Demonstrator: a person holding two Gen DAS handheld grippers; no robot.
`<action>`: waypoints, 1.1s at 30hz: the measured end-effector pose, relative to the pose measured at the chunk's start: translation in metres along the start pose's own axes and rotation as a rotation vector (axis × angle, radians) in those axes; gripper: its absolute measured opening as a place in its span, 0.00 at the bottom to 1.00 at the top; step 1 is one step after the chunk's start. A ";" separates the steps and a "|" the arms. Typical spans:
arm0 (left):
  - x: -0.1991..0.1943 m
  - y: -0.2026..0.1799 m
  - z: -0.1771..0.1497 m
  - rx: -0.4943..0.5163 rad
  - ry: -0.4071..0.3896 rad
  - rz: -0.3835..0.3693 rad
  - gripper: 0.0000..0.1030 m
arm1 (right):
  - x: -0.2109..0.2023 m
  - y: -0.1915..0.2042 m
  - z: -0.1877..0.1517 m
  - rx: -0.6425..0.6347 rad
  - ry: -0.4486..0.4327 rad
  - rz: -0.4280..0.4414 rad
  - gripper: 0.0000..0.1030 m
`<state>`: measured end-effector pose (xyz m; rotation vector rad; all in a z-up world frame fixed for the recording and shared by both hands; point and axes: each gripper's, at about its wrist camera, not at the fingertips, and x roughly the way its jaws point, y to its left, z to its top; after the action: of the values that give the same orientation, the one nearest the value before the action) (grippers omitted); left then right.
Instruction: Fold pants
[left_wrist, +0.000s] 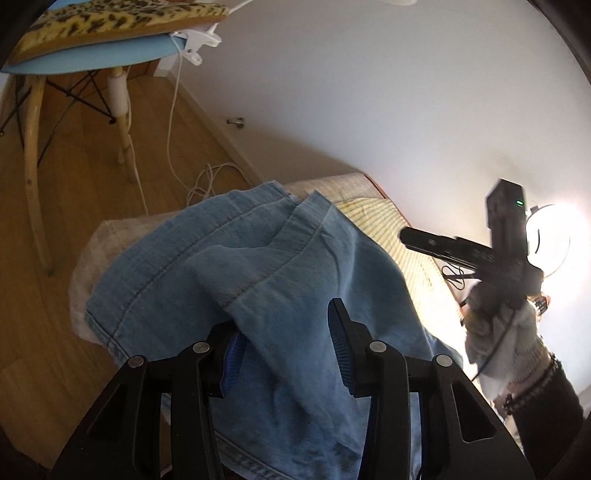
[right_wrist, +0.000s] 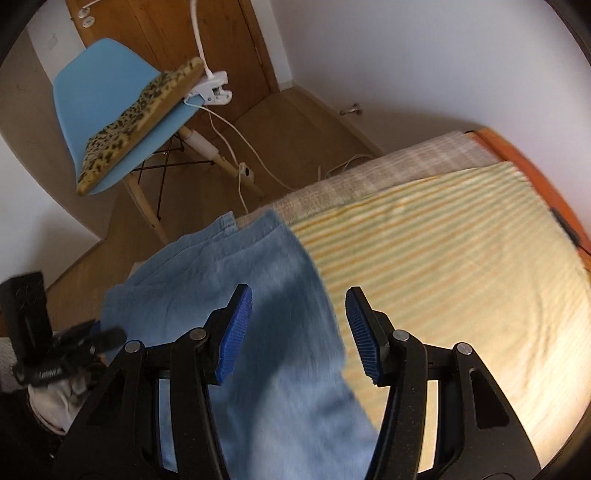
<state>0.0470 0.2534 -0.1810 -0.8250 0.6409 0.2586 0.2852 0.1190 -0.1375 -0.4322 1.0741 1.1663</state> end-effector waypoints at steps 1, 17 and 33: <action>0.000 0.003 0.000 -0.005 -0.002 0.005 0.39 | 0.011 -0.001 0.004 0.000 0.011 -0.007 0.54; -0.018 0.010 -0.003 0.044 -0.077 0.025 0.06 | 0.049 0.018 0.011 -0.047 0.007 0.025 0.06; -0.047 0.049 -0.005 -0.019 -0.096 0.051 0.05 | 0.037 0.081 0.035 -0.078 -0.045 0.019 0.05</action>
<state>-0.0138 0.2837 -0.1841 -0.8099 0.5707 0.3491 0.2284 0.1960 -0.1339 -0.4552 0.9987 1.2326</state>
